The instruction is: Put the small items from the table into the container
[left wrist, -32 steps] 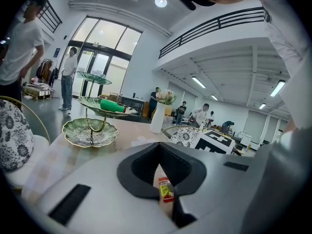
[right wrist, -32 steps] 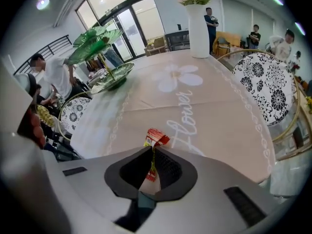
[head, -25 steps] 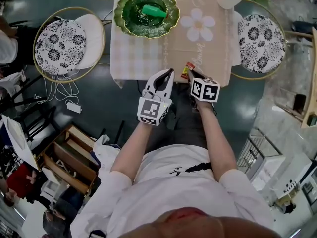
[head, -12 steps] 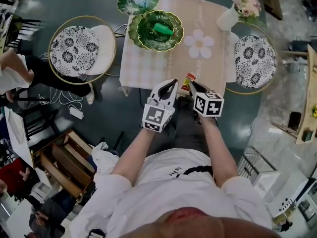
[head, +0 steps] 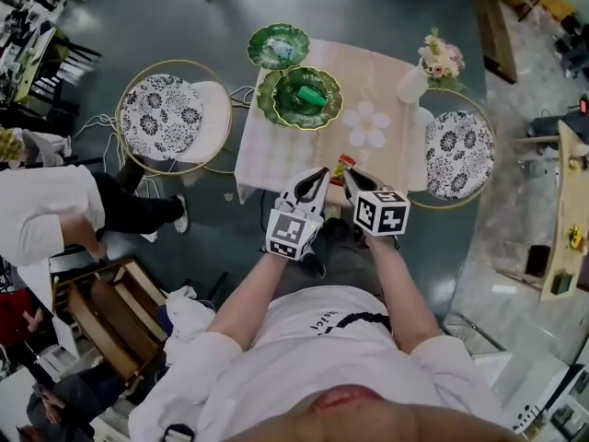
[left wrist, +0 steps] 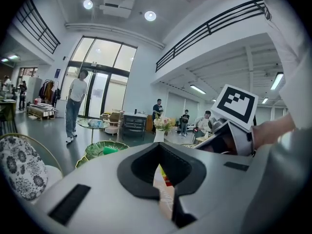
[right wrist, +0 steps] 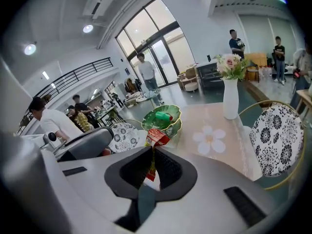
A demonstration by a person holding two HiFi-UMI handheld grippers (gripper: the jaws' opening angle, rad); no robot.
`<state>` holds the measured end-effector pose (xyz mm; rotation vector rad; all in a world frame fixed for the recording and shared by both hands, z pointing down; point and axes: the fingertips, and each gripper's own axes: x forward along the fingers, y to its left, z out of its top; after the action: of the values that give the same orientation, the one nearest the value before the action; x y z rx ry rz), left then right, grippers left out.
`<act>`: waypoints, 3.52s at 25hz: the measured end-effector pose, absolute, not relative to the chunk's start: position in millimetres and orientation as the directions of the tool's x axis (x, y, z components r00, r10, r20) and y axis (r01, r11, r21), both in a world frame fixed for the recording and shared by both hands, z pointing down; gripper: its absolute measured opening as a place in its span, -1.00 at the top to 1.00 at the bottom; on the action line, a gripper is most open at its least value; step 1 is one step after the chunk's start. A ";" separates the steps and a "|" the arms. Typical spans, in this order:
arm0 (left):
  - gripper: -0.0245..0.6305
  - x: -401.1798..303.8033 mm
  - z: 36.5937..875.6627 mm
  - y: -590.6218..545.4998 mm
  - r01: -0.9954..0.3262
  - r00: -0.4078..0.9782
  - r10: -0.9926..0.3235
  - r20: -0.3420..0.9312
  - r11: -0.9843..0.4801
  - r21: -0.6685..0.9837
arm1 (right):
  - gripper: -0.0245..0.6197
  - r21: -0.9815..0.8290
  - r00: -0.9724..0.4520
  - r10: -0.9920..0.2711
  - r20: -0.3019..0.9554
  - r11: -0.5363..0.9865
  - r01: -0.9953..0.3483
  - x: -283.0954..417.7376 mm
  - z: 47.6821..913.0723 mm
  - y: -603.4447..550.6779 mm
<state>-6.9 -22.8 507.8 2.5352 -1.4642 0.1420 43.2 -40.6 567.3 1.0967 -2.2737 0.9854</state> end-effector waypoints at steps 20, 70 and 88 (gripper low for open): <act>0.90 -49.0 424.3 -59.9 -0.924 0.382 -0.922 0.065 -0.379 0.051 | 0.82 -0.367 -0.693 -0.492 0.527 0.604 -0.708 -3.3 474.0 -84.5; 0.90 -139.4 539.1 -190.1 -0.986 0.105 -0.955 0.279 -0.063 0.155 | 0.58 -0.231 -0.609 -0.073 0.790 0.884 -0.406 -101.2 628.5 -207.4; 0.90 -118.7 502.3 -164.3 -0.981 0.162 -0.962 0.218 -0.134 0.138 | 0.81 -0.229 -0.733 -0.263 0.628 0.837 -0.497 -91.9 552.9 -197.1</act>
<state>-118.7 -164.3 502.3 2.1923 -1.8833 0.1104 -91.9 -197.1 552.9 0.5545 -2.4157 0.5174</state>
